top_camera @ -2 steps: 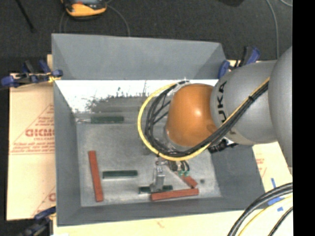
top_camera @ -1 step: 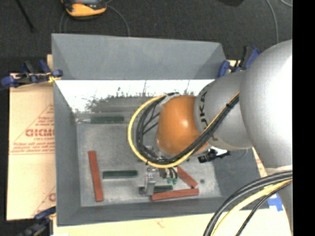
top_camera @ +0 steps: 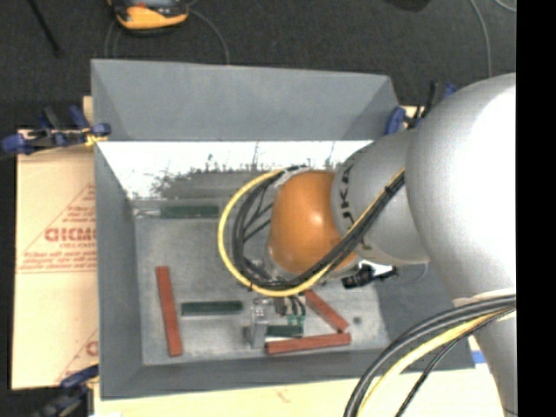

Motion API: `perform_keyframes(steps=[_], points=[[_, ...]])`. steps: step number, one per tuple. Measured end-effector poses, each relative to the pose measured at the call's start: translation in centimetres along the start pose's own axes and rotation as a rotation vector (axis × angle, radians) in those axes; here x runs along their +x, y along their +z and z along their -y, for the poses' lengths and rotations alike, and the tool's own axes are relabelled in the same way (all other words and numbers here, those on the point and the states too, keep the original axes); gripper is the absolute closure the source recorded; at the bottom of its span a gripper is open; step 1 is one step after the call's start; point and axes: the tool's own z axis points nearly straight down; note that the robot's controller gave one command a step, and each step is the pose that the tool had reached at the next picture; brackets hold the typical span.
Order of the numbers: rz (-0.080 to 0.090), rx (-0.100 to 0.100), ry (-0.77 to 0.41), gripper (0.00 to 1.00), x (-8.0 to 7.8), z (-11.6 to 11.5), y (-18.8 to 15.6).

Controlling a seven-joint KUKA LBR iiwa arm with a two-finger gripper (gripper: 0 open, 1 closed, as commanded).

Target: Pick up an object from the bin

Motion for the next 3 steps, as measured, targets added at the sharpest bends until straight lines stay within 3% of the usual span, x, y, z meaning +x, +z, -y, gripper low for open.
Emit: perform_keyframes(steps=[1, 2, 3], points=[[0.013, -0.003, 0.062, 1.0, -1.8, -5.4, -1.2], [0.013, -0.003, 0.063, 1.0, -1.8, -5.4, -1.2], [0.015, -0.003, 0.092, 1.0, -1.0, -4.8, -20.0]])
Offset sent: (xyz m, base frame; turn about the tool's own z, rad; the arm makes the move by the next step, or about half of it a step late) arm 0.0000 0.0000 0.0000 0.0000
